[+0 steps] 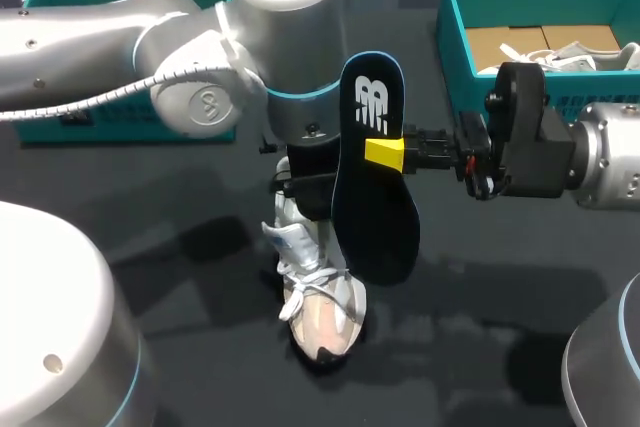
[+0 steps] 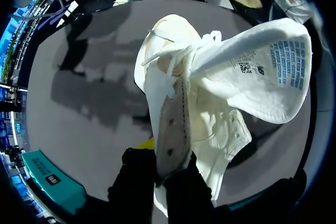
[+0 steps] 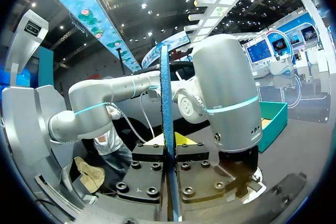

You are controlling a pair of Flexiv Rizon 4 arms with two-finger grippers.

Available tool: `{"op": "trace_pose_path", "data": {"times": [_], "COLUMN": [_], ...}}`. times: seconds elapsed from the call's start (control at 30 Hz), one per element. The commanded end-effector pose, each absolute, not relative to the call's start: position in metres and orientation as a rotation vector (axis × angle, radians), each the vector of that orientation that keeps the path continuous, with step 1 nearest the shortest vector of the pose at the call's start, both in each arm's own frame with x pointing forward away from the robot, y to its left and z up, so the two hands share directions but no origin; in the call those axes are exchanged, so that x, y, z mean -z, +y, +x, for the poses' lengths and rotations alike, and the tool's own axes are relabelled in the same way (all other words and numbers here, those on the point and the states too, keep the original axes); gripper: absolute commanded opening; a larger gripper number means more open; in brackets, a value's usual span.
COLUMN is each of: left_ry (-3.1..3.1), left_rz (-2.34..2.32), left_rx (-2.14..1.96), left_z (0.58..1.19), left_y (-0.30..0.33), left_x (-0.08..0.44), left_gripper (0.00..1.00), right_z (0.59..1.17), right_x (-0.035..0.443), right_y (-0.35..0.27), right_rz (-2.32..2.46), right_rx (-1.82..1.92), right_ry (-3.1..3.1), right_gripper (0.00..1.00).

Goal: Take the shoe out of the shoebox, open the shoe tongue, remove and reinsert the insole, then place the shoe into the shoebox

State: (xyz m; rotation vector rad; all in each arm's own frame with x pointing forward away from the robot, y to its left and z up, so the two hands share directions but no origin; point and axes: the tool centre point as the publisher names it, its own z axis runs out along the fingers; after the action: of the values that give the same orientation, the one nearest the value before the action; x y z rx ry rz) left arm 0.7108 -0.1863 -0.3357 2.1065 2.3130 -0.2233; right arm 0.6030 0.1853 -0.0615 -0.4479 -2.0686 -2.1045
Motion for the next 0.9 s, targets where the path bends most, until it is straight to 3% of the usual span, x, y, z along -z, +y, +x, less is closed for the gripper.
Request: {"op": "trace_pose_path", "data": {"times": [0.03,0.9], "left_ry": [2.301,2.251], "left_rz": [2.137,2.226], "left_rx": [0.234,0.21], "left_z": [0.713,0.715], "left_y": [-0.194,-0.216], "left_x": [0.345,0.381], "left_gripper": [0.0,0.0], "right_z": [0.601,0.601], "right_x": [0.06,0.06], "right_y": [0.188,0.188], "right_rz": [-0.457,-0.457], "right_rx": [2.106,2.106], "right_ry": [-2.072,-2.072], "right_gripper": [0.0,0.0]}}
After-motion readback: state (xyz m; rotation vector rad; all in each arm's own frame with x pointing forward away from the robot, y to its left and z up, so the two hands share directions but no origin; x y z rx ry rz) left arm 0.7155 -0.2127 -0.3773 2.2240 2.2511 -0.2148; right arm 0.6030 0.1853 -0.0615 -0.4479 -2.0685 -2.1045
